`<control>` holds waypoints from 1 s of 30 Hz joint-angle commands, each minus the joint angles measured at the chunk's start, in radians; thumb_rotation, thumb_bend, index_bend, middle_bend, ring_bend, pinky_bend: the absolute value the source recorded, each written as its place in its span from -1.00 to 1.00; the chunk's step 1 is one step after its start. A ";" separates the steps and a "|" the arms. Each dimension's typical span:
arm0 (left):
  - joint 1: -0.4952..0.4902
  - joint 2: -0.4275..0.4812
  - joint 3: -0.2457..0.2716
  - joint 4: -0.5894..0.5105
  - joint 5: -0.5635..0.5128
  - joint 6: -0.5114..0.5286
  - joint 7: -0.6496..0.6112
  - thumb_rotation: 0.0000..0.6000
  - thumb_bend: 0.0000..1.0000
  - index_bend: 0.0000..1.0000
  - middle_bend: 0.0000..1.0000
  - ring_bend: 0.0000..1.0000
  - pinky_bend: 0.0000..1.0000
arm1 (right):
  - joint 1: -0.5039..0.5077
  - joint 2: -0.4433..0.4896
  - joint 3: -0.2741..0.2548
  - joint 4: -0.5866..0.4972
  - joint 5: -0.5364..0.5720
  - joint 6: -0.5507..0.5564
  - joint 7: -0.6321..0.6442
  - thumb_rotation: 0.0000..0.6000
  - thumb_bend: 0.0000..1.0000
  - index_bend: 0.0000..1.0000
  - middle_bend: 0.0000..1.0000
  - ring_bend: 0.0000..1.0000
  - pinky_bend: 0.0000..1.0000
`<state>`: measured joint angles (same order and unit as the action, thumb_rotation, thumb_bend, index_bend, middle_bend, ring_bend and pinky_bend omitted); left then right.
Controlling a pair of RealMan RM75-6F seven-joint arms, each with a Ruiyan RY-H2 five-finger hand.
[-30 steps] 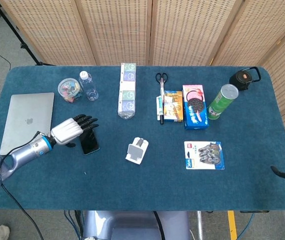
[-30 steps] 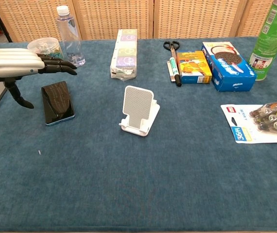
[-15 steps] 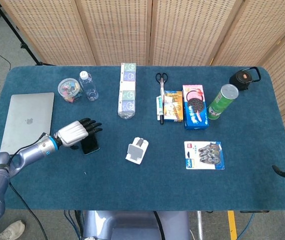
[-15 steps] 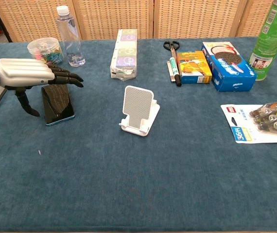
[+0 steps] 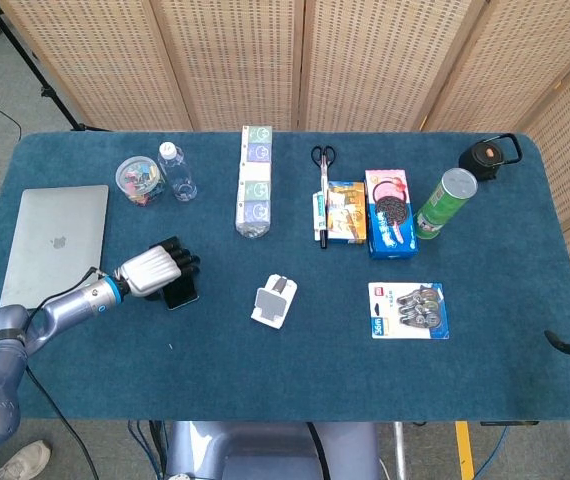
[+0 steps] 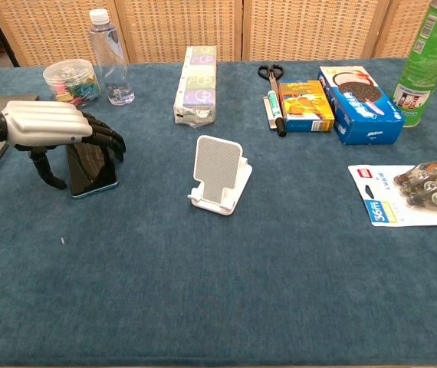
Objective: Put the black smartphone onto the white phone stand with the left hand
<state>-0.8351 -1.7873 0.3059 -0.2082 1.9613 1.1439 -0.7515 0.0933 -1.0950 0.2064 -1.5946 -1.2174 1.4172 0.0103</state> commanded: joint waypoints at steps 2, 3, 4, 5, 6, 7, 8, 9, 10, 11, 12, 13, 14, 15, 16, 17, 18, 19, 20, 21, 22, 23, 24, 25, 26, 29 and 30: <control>0.019 -0.015 -0.005 0.019 -0.017 0.039 0.025 1.00 -0.79 -0.08 -0.27 -0.42 -0.37 | 0.000 0.000 -0.001 -0.005 -0.003 0.001 -0.002 1.00 -1.00 -1.00 -1.00 -1.00 -1.00; 0.023 -0.017 -0.004 0.023 -0.019 0.050 0.030 1.00 -0.79 0.04 -0.19 -0.36 -0.32 | 0.000 0.001 -0.002 -0.007 -0.004 0.001 -0.003 1.00 -1.00 -1.00 -1.00 -1.00 -1.00; 0.028 -0.019 -0.003 0.027 -0.020 0.057 0.033 1.00 -0.80 0.12 -0.13 -0.31 -0.28 | -0.001 0.001 -0.002 -0.007 -0.004 0.001 -0.002 1.00 -1.00 -1.00 -1.00 -1.00 -1.00; 0.032 -0.020 -0.001 0.030 -0.021 0.062 0.034 1.00 -0.80 0.16 -0.10 -0.29 -0.25 | -0.001 0.002 -0.002 -0.006 -0.006 0.002 -0.002 1.00 -1.00 -1.00 -1.00 -1.00 -1.00; 0.035 -0.021 0.000 0.033 -0.023 0.068 0.037 1.00 -0.80 0.20 -0.06 -0.25 -0.22 | -0.001 0.002 -0.003 -0.006 -0.006 0.003 -0.002 1.00 -1.00 -1.00 -1.00 -1.00 -1.00; 0.039 -0.023 -0.001 0.035 -0.027 0.082 0.041 1.00 -0.80 0.25 -0.02 -0.21 -0.19 | -0.002 0.002 -0.004 -0.006 -0.008 0.002 -0.001 1.00 -1.00 -1.00 -1.00 -1.00 -1.00; 0.043 -0.023 -0.002 0.038 -0.029 0.090 0.043 1.00 -0.80 0.28 0.01 -0.19 -0.16 | -0.002 0.002 -0.005 -0.005 -0.009 0.002 0.001 1.00 -1.00 -1.00 -1.00 -1.00 -1.00; 0.046 -0.024 -0.003 0.040 -0.033 0.099 0.044 1.00 -0.80 0.31 0.05 -0.16 -0.13 | -0.002 0.002 -0.005 -0.005 -0.011 0.003 0.001 1.00 -1.00 -1.00 -1.00 -1.00 -1.00; 0.048 -0.025 -0.004 0.041 -0.035 0.104 0.045 1.00 -0.80 0.33 0.07 -0.15 -0.10 | -0.002 0.002 -0.006 -0.005 -0.012 0.003 0.000 1.00 -1.00 -1.00 -1.00 -1.00 -1.00; 0.050 -0.025 -0.005 0.043 -0.039 0.109 0.046 1.00 -0.80 0.34 0.07 -0.14 -0.08 | -0.003 0.002 -0.006 -0.005 -0.013 0.003 0.001 1.00 -1.00 -1.00 -1.00 -1.00 -1.00; 0.050 -0.025 -0.007 0.045 -0.042 0.113 0.048 1.00 -0.80 0.35 0.08 -0.13 -0.05 | -0.003 0.002 -0.007 -0.006 -0.014 0.003 0.002 1.00 -1.00 -1.00 -1.00 -1.00 -1.00; 0.051 -0.024 -0.008 0.047 -0.045 0.118 0.050 1.00 -0.80 0.35 0.09 -0.12 -0.04 | -0.003 0.002 -0.007 -0.007 -0.015 0.004 0.002 1.00 -1.00 -1.00 -1.00 -1.00 -1.00; 0.050 -0.023 -0.011 0.049 -0.049 0.124 0.055 1.00 -0.80 0.36 0.09 -0.12 -0.03 | -0.003 0.002 -0.006 -0.007 -0.015 0.005 0.002 1.00 -1.00 -1.00 -1.00 -1.00 -1.00; 0.049 -0.021 -0.015 0.053 -0.054 0.135 0.064 1.00 -0.80 0.36 0.09 -0.12 -0.03 | -0.004 0.002 -0.006 -0.007 -0.015 0.006 0.002 1.00 -1.00 -1.00 -1.00 -1.00 -1.00; 0.047 -0.018 -0.019 0.054 -0.059 0.146 0.073 1.00 -0.80 0.36 0.09 -0.12 -0.03 | -0.004 0.003 -0.006 -0.008 -0.016 0.006 0.002 1.00 -1.00 -1.00 -1.00 -1.00 -1.00; 0.045 -0.015 -0.024 0.054 -0.064 0.158 0.082 1.00 -0.80 0.36 0.09 -0.12 -0.03 | -0.004 0.003 -0.007 -0.009 -0.017 0.006 0.003 1.00 -1.00 -1.00 -1.00 -1.00 -1.00; 0.042 -0.012 -0.032 0.055 -0.072 0.177 0.099 1.00 -0.80 0.36 0.09 -0.12 -0.03 | -0.005 0.004 -0.007 -0.009 -0.017 0.006 0.004 1.00 -1.00 -1.00 -1.00 -1.00 -1.00; 0.039 -0.008 -0.038 0.055 -0.077 0.197 0.117 1.00 -0.80 0.36 0.09 -0.12 -0.03 | -0.004 0.004 -0.007 -0.010 -0.018 0.006 0.004 1.00 -1.00 -1.00 -1.00 -1.00 -1.00; 0.032 -0.002 -0.046 0.058 -0.083 0.233 0.152 1.00 -0.80 0.36 0.09 -0.12 -0.03 | -0.004 0.005 -0.008 -0.012 -0.020 0.005 0.005 1.00 -1.00 -1.00 -1.00 -1.00 -1.00; 0.025 0.002 -0.054 0.063 -0.088 0.271 0.195 1.00 -0.80 0.36 0.09 -0.12 -0.03 | -0.004 0.005 -0.008 -0.013 -0.021 0.005 0.005 1.00 -1.00 -1.00 -1.00 -1.00 -1.00; 0.019 0.007 -0.060 0.064 -0.092 0.303 0.235 1.00 -0.80 0.36 0.09 -0.12 -0.03 | -0.005 0.006 -0.009 -0.014 -0.023 0.006 0.006 1.00 -1.00 -1.00 -1.00 -1.00 -1.00; 0.011 0.012 -0.068 0.064 -0.097 0.337 0.287 1.00 -0.80 0.36 0.09 -0.12 -0.03 | -0.005 0.007 -0.009 -0.016 -0.025 0.006 0.008 1.00 -1.00 -1.00 -1.00 -1.00 -1.00; 0.004 0.016 -0.075 0.063 -0.101 0.366 0.336 1.00 -0.80 0.36 0.09 -0.12 -0.03 | -0.006 0.009 -0.009 -0.018 -0.026 0.007 0.010 1.00 -1.00 -1.00 -1.00 -1.00 -1.00; -0.006 0.022 -0.080 0.057 -0.103 0.401 0.390 1.00 -0.80 0.36 0.09 -0.12 -0.03 | -0.007 0.010 -0.009 -0.020 -0.028 0.009 0.012 1.00 -1.00 -1.00 -1.00 -1.00 -1.00; -0.009 0.026 -0.081 0.051 -0.103 0.412 0.411 1.00 -0.80 0.36 0.09 -0.12 -0.03 | -0.007 0.011 -0.009 -0.021 -0.029 0.010 0.013 1.00 -1.00 -1.00 -1.00 -1.00 -1.00; -0.035 0.045 -0.086 0.022 -0.098 0.494 0.534 1.00 -0.81 0.36 0.09 -0.12 -0.03 | -0.011 0.016 -0.010 -0.026 -0.036 0.017 0.022 1.00 -1.00 -1.00 -1.00 -1.00 -1.00; -0.041 0.049 -0.087 0.015 -0.096 0.509 0.558 1.00 -0.81 0.36 0.09 -0.12 -0.03 | -0.012 0.017 -0.011 -0.027 -0.039 0.018 0.024 1.00 -1.00 -1.00 -1.00 -1.00 -1.00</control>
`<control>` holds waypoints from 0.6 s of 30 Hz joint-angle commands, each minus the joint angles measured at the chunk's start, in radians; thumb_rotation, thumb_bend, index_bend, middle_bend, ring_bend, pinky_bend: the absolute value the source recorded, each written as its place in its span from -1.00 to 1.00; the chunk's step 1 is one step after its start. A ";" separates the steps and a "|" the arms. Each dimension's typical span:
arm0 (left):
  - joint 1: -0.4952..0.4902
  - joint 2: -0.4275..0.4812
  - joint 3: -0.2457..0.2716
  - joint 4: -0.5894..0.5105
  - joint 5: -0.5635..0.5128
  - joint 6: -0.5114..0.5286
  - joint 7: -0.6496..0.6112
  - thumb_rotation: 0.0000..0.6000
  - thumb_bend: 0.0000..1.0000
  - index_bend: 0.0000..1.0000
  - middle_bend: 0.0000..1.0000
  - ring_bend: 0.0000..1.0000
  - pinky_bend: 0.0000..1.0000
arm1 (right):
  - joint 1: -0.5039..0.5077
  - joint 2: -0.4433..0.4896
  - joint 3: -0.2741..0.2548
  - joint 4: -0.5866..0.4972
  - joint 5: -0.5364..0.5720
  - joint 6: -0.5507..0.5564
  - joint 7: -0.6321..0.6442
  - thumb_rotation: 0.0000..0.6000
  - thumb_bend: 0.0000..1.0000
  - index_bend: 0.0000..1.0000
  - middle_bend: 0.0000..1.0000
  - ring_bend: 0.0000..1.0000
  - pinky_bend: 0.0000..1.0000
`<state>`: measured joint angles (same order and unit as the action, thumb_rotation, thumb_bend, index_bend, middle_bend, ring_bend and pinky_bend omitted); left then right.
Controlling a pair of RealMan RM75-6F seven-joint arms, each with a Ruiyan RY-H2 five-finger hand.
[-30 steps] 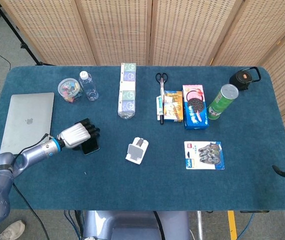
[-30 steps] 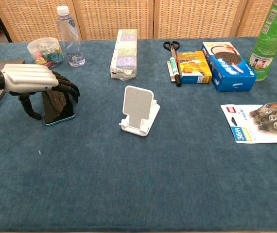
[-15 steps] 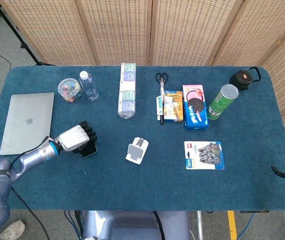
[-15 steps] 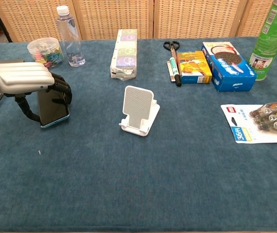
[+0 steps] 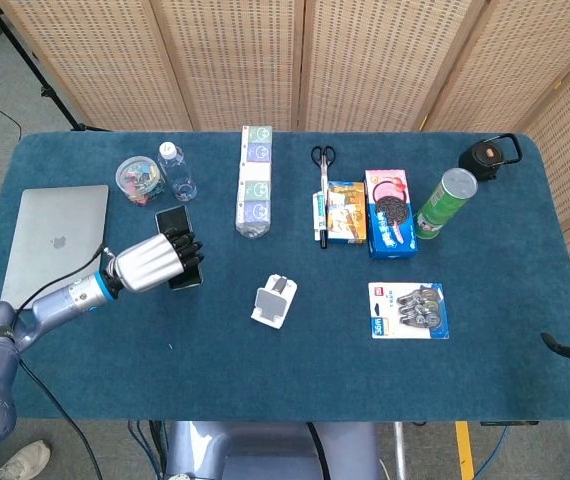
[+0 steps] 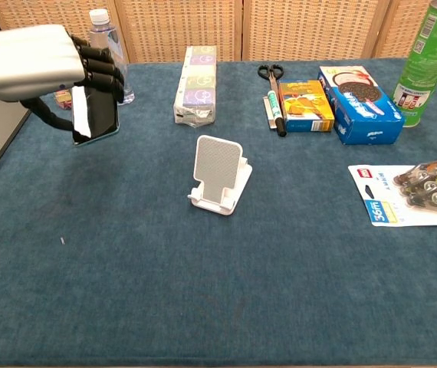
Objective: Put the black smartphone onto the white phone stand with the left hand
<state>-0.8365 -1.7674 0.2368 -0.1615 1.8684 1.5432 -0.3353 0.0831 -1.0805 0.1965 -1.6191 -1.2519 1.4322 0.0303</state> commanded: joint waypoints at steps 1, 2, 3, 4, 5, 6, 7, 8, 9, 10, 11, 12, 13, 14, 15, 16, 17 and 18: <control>-0.049 0.036 -0.016 -0.043 0.003 0.130 0.177 1.00 -0.81 0.36 0.09 -0.11 -0.03 | -0.004 0.004 -0.002 -0.003 -0.007 0.006 0.008 1.00 -1.00 -1.00 -1.00 -1.00 -1.00; -0.058 0.043 -0.014 -0.057 0.008 0.146 0.207 1.00 -0.81 0.36 0.09 -0.11 -0.03 | -0.005 0.006 -0.003 -0.004 -0.011 0.008 0.012 1.00 -1.00 -1.00 -1.00 -1.00 -1.00; -0.064 0.047 -0.013 -0.067 0.012 0.154 0.226 1.00 -0.81 0.36 0.09 -0.11 -0.03 | -0.006 0.007 -0.004 -0.005 -0.014 0.009 0.014 1.00 -1.00 -1.00 -1.00 -1.00 -1.00; -0.073 0.054 -0.011 -0.084 0.017 0.164 0.252 1.00 -0.81 0.36 0.09 -0.11 -0.03 | -0.008 0.010 -0.005 -0.006 -0.017 0.011 0.020 1.00 -1.00 -1.00 -1.00 -1.00 -1.00; -0.083 0.063 -0.009 -0.103 0.023 0.168 0.274 1.00 -0.82 0.36 0.09 -0.11 -0.03 | -0.010 0.012 -0.006 -0.007 -0.021 0.013 0.025 1.00 -1.00 -1.00 -1.00 -1.00 -1.00; -0.099 0.074 -0.007 -0.135 0.031 0.173 0.300 1.00 -0.81 0.36 0.09 -0.11 -0.03 | -0.013 0.016 -0.006 -0.011 -0.026 0.018 0.032 1.00 -1.00 -1.00 -1.00 -1.00 -1.00; -0.126 0.085 -0.003 -0.173 0.047 0.178 0.344 1.00 -0.81 0.36 0.09 -0.11 -0.03 | -0.018 0.021 -0.007 -0.015 -0.033 0.025 0.044 1.00 -1.00 -1.00 -1.00 -1.00 -1.00; -0.139 0.096 0.000 -0.203 0.055 0.173 0.373 1.00 -0.81 0.36 0.09 -0.11 -0.03 | -0.020 0.025 -0.008 -0.017 -0.037 0.028 0.052 1.00 -1.00 -1.00 -1.00 -1.00 -1.00; -0.150 0.107 0.002 -0.234 0.063 0.167 0.404 1.00 -0.81 0.36 0.09 -0.11 -0.03 | -0.022 0.027 -0.008 -0.017 -0.040 0.030 0.058 1.00 -1.00 -1.00 -1.00 -1.00 -1.00; -0.162 0.119 0.005 -0.265 0.073 0.160 0.438 1.00 -0.82 0.36 0.09 -0.11 -0.03 | -0.024 0.030 -0.009 -0.018 -0.043 0.031 0.063 1.00 -1.00 -1.00 -1.00 -1.00 -1.00; -0.169 0.127 0.007 -0.288 0.079 0.154 0.462 1.00 -0.82 0.36 0.09 -0.11 -0.03 | -0.025 0.032 -0.009 -0.019 -0.044 0.032 0.068 1.00 -1.00 -1.00 -1.00 -1.00 -1.00; -0.179 0.139 0.008 -0.324 0.087 0.143 0.502 1.00 -0.83 0.36 0.09 -0.11 -0.03 | -0.026 0.034 -0.009 -0.020 -0.047 0.034 0.074 1.00 -1.00 -1.00 -1.00 -1.00 -1.00; -0.188 0.151 0.007 -0.363 0.094 0.132 0.546 1.00 -0.83 0.36 0.09 -0.11 -0.03 | -0.028 0.037 -0.009 -0.021 -0.051 0.037 0.080 1.00 -1.00 -1.00 -1.00 -1.00 -1.00; -0.196 0.163 0.007 -0.404 0.103 0.120 0.589 1.00 -0.84 0.36 0.09 -0.11 -0.03 | -0.029 0.039 -0.010 -0.022 -0.054 0.039 0.085 1.00 -1.00 -1.00 -1.00 -1.00 -1.00; -0.205 0.173 0.007 -0.451 0.114 0.111 0.637 1.00 -0.84 0.36 0.09 -0.11 -0.03 | -0.031 0.042 -0.010 -0.024 -0.058 0.042 0.093 1.00 -1.00 -1.00 -1.00 -1.00 -1.00; -0.210 0.183 0.004 -0.499 0.118 0.094 0.684 1.00 -0.84 0.36 0.09 -0.11 -0.03 | -0.033 0.045 -0.011 -0.026 -0.063 0.043 0.100 1.00 -1.00 -1.00 -1.00 -1.00 -1.00; -0.212 0.196 0.000 -0.547 0.119 0.073 0.724 1.00 -0.84 0.36 0.09 -0.11 -0.03 | -0.034 0.048 -0.013 -0.026 -0.067 0.044 0.107 1.00 -1.00 -1.00 -1.00 -1.00 -1.00; -0.214 0.209 -0.003 -0.593 0.120 0.053 0.759 1.00 -0.84 0.36 0.09 -0.11 -0.03 | -0.035 0.051 -0.014 -0.027 -0.071 0.045 0.113 1.00 -1.00 -1.00 -1.00 -1.00 -1.00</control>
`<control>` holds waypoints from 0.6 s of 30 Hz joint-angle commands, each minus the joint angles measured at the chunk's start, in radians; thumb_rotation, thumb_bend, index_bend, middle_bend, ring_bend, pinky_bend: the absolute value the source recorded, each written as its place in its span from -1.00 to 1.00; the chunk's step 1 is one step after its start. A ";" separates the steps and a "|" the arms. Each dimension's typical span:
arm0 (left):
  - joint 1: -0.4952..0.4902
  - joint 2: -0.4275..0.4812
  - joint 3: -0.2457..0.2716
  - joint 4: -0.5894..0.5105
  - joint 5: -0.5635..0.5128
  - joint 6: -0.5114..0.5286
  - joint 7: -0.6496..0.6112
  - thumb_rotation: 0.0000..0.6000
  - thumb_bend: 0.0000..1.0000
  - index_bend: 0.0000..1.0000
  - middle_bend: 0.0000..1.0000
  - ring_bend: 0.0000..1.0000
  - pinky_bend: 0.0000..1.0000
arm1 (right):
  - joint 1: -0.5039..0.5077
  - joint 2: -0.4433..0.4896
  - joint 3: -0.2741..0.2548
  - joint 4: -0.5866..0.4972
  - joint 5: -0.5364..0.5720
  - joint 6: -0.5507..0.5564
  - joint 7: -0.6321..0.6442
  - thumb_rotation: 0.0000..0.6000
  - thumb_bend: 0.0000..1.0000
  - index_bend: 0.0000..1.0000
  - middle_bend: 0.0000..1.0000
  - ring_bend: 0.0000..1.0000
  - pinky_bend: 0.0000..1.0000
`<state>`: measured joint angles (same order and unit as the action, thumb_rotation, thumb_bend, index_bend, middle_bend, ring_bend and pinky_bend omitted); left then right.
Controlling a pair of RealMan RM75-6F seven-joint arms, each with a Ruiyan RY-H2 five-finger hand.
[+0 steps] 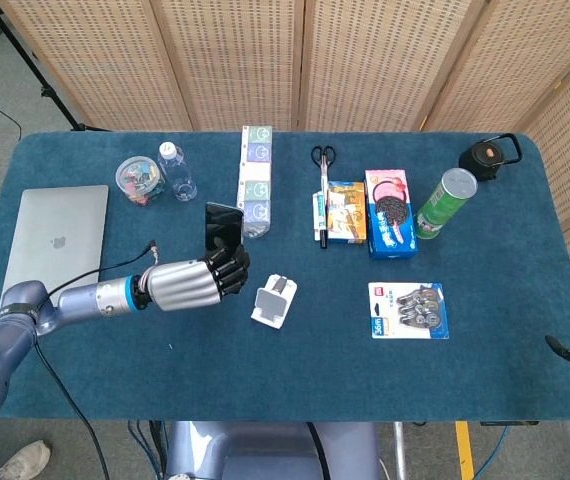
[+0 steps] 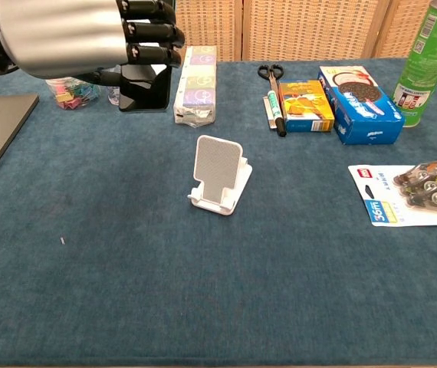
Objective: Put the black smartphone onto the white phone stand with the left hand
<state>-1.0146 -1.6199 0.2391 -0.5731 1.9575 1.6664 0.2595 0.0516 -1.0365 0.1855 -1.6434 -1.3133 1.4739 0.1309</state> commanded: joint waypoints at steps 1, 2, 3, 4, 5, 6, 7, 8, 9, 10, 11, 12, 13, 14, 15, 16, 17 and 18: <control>-0.039 0.072 -0.008 -0.224 0.034 -0.089 0.199 1.00 -0.84 0.36 0.09 -0.11 -0.03 | -0.005 0.009 -0.004 -0.004 -0.013 0.005 0.017 1.00 -1.00 -1.00 -1.00 -1.00 -1.00; -0.044 0.081 -0.010 -0.274 0.042 -0.116 0.244 1.00 -0.84 0.36 0.09 -0.11 -0.03 | -0.007 0.013 -0.005 -0.007 -0.019 0.009 0.026 1.00 -1.00 -1.00 -1.00 -1.00 -1.00; -0.047 0.085 -0.011 -0.308 0.048 -0.139 0.277 1.00 -0.84 0.36 0.09 -0.11 -0.03 | -0.010 0.016 -0.007 -0.008 -0.025 0.012 0.033 1.00 -1.00 -1.00 -1.00 -1.00 -1.00; -0.049 0.091 -0.016 -0.350 0.051 -0.168 0.314 1.00 -0.84 0.36 0.09 -0.11 -0.03 | -0.013 0.021 -0.009 -0.011 -0.032 0.015 0.044 1.00 -1.00 -1.00 -1.00 -1.00 -1.00; -0.049 0.095 -0.020 -0.368 0.049 -0.180 0.329 1.00 -0.84 0.36 0.09 -0.11 -0.03 | -0.014 0.023 -0.010 -0.011 -0.035 0.017 0.049 1.00 -1.00 -1.00 -1.00 -1.00 -1.00; -0.051 0.100 -0.023 -0.395 0.052 -0.197 0.350 1.00 -0.84 0.36 0.09 -0.11 -0.03 | -0.016 0.025 -0.011 -0.013 -0.039 0.020 0.055 1.00 -1.00 -1.00 -1.00 -1.00 -1.00; -0.053 0.102 -0.026 -0.411 0.055 -0.208 0.363 1.00 -0.84 0.36 0.09 -0.11 -0.03 | -0.018 0.027 -0.012 -0.013 -0.042 0.023 0.059 1.00 -1.00 -1.00 -1.00 -1.00 -1.00; -0.056 0.105 -0.030 -0.434 0.059 -0.224 0.382 1.00 -0.84 0.36 0.09 -0.11 -0.03 | -0.020 0.030 -0.013 -0.015 -0.047 0.026 0.064 1.00 -1.00 -1.00 -1.00 -1.00 -1.00; -0.059 0.108 -0.034 -0.454 0.063 -0.241 0.399 1.00 -0.84 0.36 0.09 -0.11 -0.03 | -0.023 0.032 -0.015 -0.016 -0.051 0.030 0.071 1.00 -1.00 -1.00 -1.00 -1.00 -1.00; -0.061 0.110 -0.037 -0.467 0.064 -0.254 0.411 1.00 -0.84 0.36 0.09 -0.11 -0.03 | -0.025 0.034 -0.016 -0.018 -0.054 0.032 0.076 1.00 -1.00 -1.00 -1.00 -1.00 -1.00; -0.065 0.115 -0.046 -0.497 0.064 -0.286 0.442 1.00 -0.84 0.36 0.09 -0.11 -0.03 | -0.029 0.039 -0.018 -0.019 -0.060 0.038 0.087 1.00 -1.00 -1.00 -1.00 -1.00 -1.00; -0.069 0.115 -0.053 -0.513 0.063 -0.310 0.466 1.00 -0.84 0.36 0.08 -0.11 -0.03 | -0.032 0.042 -0.019 -0.020 -0.065 0.043 0.095 1.00 -1.00 -1.00 -1.00 -1.00 -1.00; -0.070 0.116 -0.062 -0.530 0.059 -0.332 0.487 1.00 -0.84 0.36 0.08 -0.11 -0.03 | -0.036 0.046 -0.021 -0.021 -0.070 0.047 0.104 1.00 -1.00 -1.00 -1.00 -1.00 -1.00; -0.071 0.118 -0.068 -0.545 0.054 -0.352 0.502 1.00 -0.84 0.36 0.08 -0.11 -0.03 | -0.038 0.049 -0.022 -0.021 -0.073 0.049 0.111 1.00 -1.00 -1.00 -1.00 -1.00 -1.00; -0.071 0.120 -0.074 -0.557 0.051 -0.370 0.516 1.00 -0.84 0.36 0.08 -0.11 -0.03 | -0.039 0.051 -0.023 -0.020 -0.075 0.051 0.116 1.00 -1.00 -1.00 -1.00 -1.00 -1.00; -0.072 0.121 -0.080 -0.568 0.049 -0.393 0.534 1.00 -0.84 0.36 0.08 -0.11 -0.03 | -0.042 0.053 -0.024 -0.020 -0.078 0.055 0.123 1.00 -1.00 -1.00 -1.00 -1.00 -1.00; -0.072 0.119 -0.086 -0.575 0.047 -0.409 0.545 1.00 -0.84 0.36 0.08 -0.11 -0.03 | -0.044 0.056 -0.024 -0.021 -0.080 0.058 0.130 1.00 -1.00 -1.00 -1.00 -1.00 -1.00; -0.071 0.117 -0.091 -0.581 0.043 -0.422 0.553 1.00 -0.84 0.36 0.08 -0.11 -0.03 | -0.045 0.058 -0.024 -0.021 -0.081 0.059 0.135 1.00 -1.00 -1.00 -1.00 -1.00 -1.00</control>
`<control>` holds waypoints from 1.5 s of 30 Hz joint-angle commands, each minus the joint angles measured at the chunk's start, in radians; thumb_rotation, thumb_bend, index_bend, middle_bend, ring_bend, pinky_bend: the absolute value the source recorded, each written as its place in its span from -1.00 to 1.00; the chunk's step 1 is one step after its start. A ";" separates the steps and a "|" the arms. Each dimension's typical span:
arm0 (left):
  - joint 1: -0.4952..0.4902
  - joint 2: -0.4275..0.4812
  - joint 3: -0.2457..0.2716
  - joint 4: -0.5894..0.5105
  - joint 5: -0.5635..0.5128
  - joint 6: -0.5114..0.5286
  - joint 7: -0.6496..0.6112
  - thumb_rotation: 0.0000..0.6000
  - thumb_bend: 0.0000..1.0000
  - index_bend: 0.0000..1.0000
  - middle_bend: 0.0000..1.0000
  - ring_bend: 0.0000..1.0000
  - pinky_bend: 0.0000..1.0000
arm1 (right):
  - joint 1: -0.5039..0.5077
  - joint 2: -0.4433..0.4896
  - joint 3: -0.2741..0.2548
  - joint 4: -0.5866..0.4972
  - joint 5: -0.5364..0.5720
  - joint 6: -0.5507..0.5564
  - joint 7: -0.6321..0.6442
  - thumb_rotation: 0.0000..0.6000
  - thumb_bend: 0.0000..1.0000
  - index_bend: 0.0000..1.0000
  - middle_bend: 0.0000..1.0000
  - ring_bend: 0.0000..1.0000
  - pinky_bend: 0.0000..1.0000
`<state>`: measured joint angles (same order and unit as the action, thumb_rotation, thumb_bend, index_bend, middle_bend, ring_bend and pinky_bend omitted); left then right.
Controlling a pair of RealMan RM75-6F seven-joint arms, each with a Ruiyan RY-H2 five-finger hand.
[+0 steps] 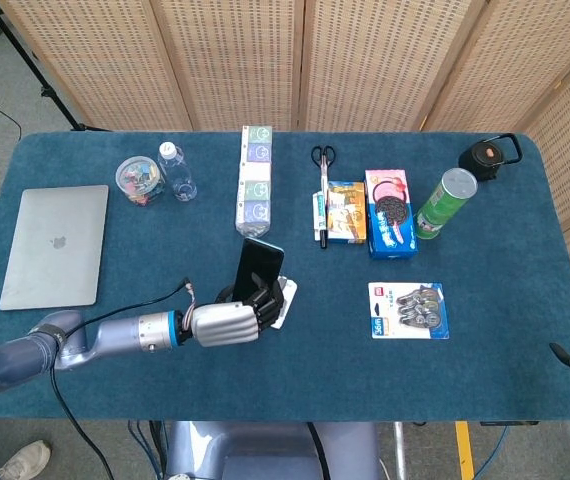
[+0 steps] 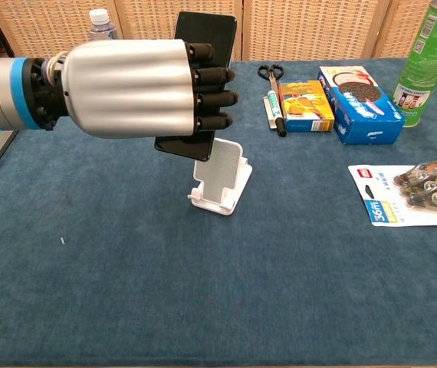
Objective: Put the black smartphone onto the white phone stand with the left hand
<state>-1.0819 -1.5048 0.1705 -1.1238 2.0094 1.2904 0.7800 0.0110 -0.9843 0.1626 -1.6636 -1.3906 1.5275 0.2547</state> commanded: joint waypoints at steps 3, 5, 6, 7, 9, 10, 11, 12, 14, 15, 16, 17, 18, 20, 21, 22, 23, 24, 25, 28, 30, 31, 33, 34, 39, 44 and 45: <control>0.008 -0.017 -0.043 -0.041 -0.025 -0.074 0.050 1.00 -0.84 0.36 0.08 -0.11 -0.03 | -0.008 0.011 -0.002 -0.002 -0.007 0.010 0.024 1.00 -1.00 -1.00 -1.00 -1.00 -1.00; 0.015 -0.032 -0.052 -0.038 -0.031 -0.085 0.056 1.00 -0.84 0.36 0.08 -0.11 -0.03 | -0.010 0.014 -0.002 -0.003 -0.007 0.011 0.029 1.00 -1.00 -1.00 -1.00 -1.00 -1.00; 0.016 -0.040 -0.055 -0.032 -0.029 -0.089 0.060 1.00 -0.84 0.36 0.08 -0.11 -0.04 | -0.010 0.015 -0.001 -0.004 -0.007 0.012 0.031 1.00 -1.00 -1.00 -1.00 -1.00 -1.00; 0.017 -0.045 -0.057 -0.027 -0.027 -0.092 0.063 1.00 -0.84 0.36 0.08 -0.11 -0.04 | -0.011 0.016 -0.001 -0.005 -0.007 0.013 0.032 1.00 -1.00 -1.00 -1.00 -1.00 -1.00; 0.018 -0.060 -0.060 -0.010 -0.021 -0.100 0.067 1.00 -0.84 0.36 0.08 -0.12 -0.04 | -0.011 0.018 -0.002 -0.008 -0.008 0.013 0.035 1.00 -1.00 -1.00 -1.00 -1.00 -1.00; 0.020 -0.068 -0.063 -0.001 -0.021 -0.103 0.070 1.00 -0.84 0.36 0.08 -0.12 -0.04 | -0.011 0.019 -0.003 -0.009 -0.008 0.012 0.036 1.00 -1.00 -1.00 -1.00 -1.00 -1.00; 0.024 -0.083 -0.066 0.012 -0.021 -0.112 0.079 1.00 -0.84 0.36 0.08 -0.12 -0.04 | -0.012 0.021 -0.003 -0.009 -0.008 0.012 0.038 1.00 -1.00 -1.00 -1.00 -1.00 -1.00; 0.026 -0.092 -0.068 0.021 -0.020 -0.114 0.082 1.00 -0.84 0.36 0.08 -0.12 -0.04 | -0.012 0.022 -0.003 -0.010 -0.009 0.011 0.039 1.00 -1.00 -1.00 -1.00 -1.00 -1.00; 0.030 -0.107 -0.071 0.037 -0.016 -0.115 0.083 1.00 -0.84 0.36 0.08 -0.12 -0.04 | -0.012 0.023 -0.004 -0.010 -0.009 0.011 0.042 1.00 -1.00 -1.00 -1.00 -1.00 -1.00; 0.032 -0.112 -0.073 0.044 -0.014 -0.115 0.085 1.00 -0.84 0.36 0.08 -0.12 -0.04 | -0.012 0.023 -0.003 -0.011 -0.009 0.010 0.042 1.00 -1.00 -1.00 -1.00 -1.00 -1.00; 0.035 -0.120 -0.076 0.052 -0.013 -0.114 0.088 1.00 -0.84 0.36 0.08 -0.12 -0.04 | -0.012 0.024 -0.004 -0.011 -0.008 0.010 0.043 1.00 -1.00 -1.00 -1.00 -1.00 -1.00; 0.038 -0.125 -0.079 0.057 -0.013 -0.114 0.090 1.00 -0.84 0.36 0.08 -0.12 -0.04 | -0.012 0.024 -0.004 -0.011 -0.009 0.010 0.044 1.00 -1.00 -1.00 -1.00 -1.00 -1.00; 0.040 -0.131 -0.081 0.061 -0.012 -0.113 0.091 1.00 -0.84 0.36 0.08 -0.12 -0.04 | -0.013 0.025 -0.004 -0.011 -0.010 0.011 0.045 1.00 -1.00 -1.00 -1.00 -1.00 -1.00; 0.043 -0.140 -0.084 0.068 -0.010 -0.110 0.091 1.00 -0.84 0.36 0.08 -0.12 -0.04 | -0.013 0.025 -0.004 -0.012 -0.012 0.013 0.046 1.00 -1.00 -1.00 -1.00 -1.00 -1.00; 0.043 -0.144 -0.085 0.073 -0.006 -0.109 0.091 1.00 -0.84 0.36 0.08 -0.12 -0.04 | -0.013 0.025 -0.004 -0.013 -0.014 0.014 0.047 1.00 -1.00 -1.00 -1.00 -1.00 -1.00; 0.043 -0.149 -0.085 0.080 -0.002 -0.107 0.093 1.00 -0.84 0.36 0.08 -0.12 -0.04 | -0.014 0.025 -0.005 -0.013 -0.015 0.015 0.048 1.00 -1.00 -1.00 -1.00 -1.00 -1.00; 0.044 -0.154 -0.086 0.087 0.002 -0.106 0.096 1.00 -0.84 0.36 0.08 -0.12 -0.04 | -0.014 0.025 -0.005 -0.013 -0.015 0.017 0.048 1.00 -1.00 -1.00 -1.00 -1.00 -1.00; 0.044 -0.157 -0.086 0.091 0.004 -0.106 0.098 1.00 -0.84 0.36 0.08 -0.12 -0.04 | -0.014 0.025 -0.005 -0.013 -0.016 0.018 0.049 1.00 -1.00 -1.00 -1.00 -1.00 -1.00; 0.045 -0.161 -0.087 0.097 0.006 -0.106 0.101 1.00 -0.84 0.36 0.08 -0.12 -0.04 | -0.015 0.025 -0.005 -0.014 -0.016 0.019 0.049 1.00 -1.00 -1.00 -1.00 -1.00 -1.00; 0.057 -0.176 -0.095 0.114 0.005 -0.100 0.125 1.00 -0.84 0.36 0.06 -0.12 -0.04 | -0.016 0.026 -0.005 -0.014 -0.018 0.021 0.052 1.00 -1.00 -1.00 -1.00 -1.00 -1.00; 0.075 -0.196 -0.103 0.136 0.000 -0.090 0.162 1.00 -0.85 0.36 0.06 -0.12 -0.04 | -0.016 0.027 -0.006 -0.015 -0.021 0.021 0.054 1.00 -1.00 -1.00 -1.00 -1.00 -1.00; 0.085 -0.209 -0.105 0.148 -0.003 -0.086 0.174 1.00 -0.85 0.36 0.06 -0.12 -0.04 | -0.017 0.027 -0.007 -0.015 -0.022 0.023 0.055 1.00 -1.00 -1.00 -1.00 -1.00 -1.00; 0.092 -0.222 -0.106 0.162 -0.002 -0.079 0.179 1.00 -0.85 0.36 0.06 -0.12 -0.04 | -0.019 0.029 -0.007 -0.015 -0.023 0.025 0.059 1.00 -1.00 -1.00 -1.00 -1.00 -1.00; 0.095 -0.229 -0.107 0.170 -0.001 -0.074 0.180 1.00 -0.85 0.36 0.06 -0.12 -0.04 | -0.020 0.029 -0.007 -0.014 -0.023 0.027 0.062 1.00 -1.00 -1.00 -1.00 -1.00 -1.00; 0.105 -0.255 -0.111 0.195 0.002 -0.064 0.193 1.00 -0.85 0.35 0.04 -0.12 -0.04 | -0.022 0.032 -0.008 -0.013 -0.027 0.030 0.069 1.00 -1.00 -1.00 -1.00 -1.00 -1.00; 0.117 -0.289 -0.111 0.233 0.010 -0.041 0.199 1.00 -0.85 0.35 0.03 -0.12 -0.04 | -0.023 0.034 -0.010 -0.015 -0.030 0.033 0.073 1.00 -1.00 -1.00 -1.00 -1.00 -1.00; 0.118 -0.293 -0.111 0.238 0.012 -0.039 0.200 1.00 -0.85 0.35 0.03 -0.12 -0.04 | -0.024 0.035 -0.010 -0.015 -0.030 0.033 0.074 1.00 -1.00 -1.00 -1.00 -1.00 -1.00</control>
<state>-0.9666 -1.7931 0.0593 -0.8908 2.0188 1.2478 0.9793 -0.0124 -0.9499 0.1529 -1.6786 -1.4210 1.5605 0.3281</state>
